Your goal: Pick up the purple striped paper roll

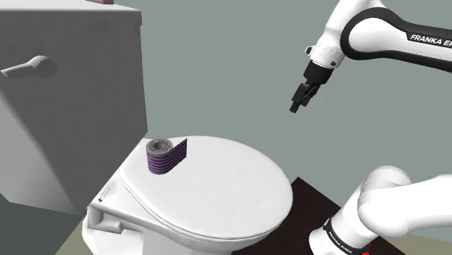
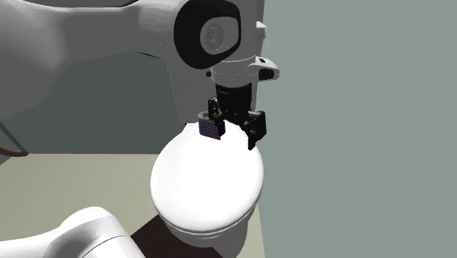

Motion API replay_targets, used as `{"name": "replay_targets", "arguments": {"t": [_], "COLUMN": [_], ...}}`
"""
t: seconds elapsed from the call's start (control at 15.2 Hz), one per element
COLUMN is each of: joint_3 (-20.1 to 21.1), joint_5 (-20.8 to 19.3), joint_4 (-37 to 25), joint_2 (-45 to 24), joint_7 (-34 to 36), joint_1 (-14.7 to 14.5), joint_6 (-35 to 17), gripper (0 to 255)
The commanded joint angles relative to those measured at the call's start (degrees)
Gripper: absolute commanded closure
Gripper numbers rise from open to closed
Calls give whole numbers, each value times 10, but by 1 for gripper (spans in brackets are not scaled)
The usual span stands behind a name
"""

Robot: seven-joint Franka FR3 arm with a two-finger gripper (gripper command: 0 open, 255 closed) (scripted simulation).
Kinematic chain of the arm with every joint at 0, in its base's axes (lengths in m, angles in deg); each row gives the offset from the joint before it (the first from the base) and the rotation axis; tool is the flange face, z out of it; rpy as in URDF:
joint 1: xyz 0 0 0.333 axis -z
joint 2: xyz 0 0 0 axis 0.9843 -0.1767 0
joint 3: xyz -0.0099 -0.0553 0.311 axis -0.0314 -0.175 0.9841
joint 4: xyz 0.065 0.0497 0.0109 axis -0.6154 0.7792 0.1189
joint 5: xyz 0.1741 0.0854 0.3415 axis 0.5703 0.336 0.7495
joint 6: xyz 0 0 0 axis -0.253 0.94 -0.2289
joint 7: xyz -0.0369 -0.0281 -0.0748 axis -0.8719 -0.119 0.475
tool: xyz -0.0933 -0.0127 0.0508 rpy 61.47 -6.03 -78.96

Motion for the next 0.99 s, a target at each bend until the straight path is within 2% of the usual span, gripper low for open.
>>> {"name": "replay_targets", "arguments": {"t": [0.0,0.46,0.92], "joint_3": [0,48,94], "joint_5": [0,27,39], "joint_4": [0,-38,-103], "joint_2": [0,-111,-232], "joint_7": [0,26,51], "joint_1": [0,-37,-67], "joint_6": [0,-60,-104], "gripper": [0,0,0]}}
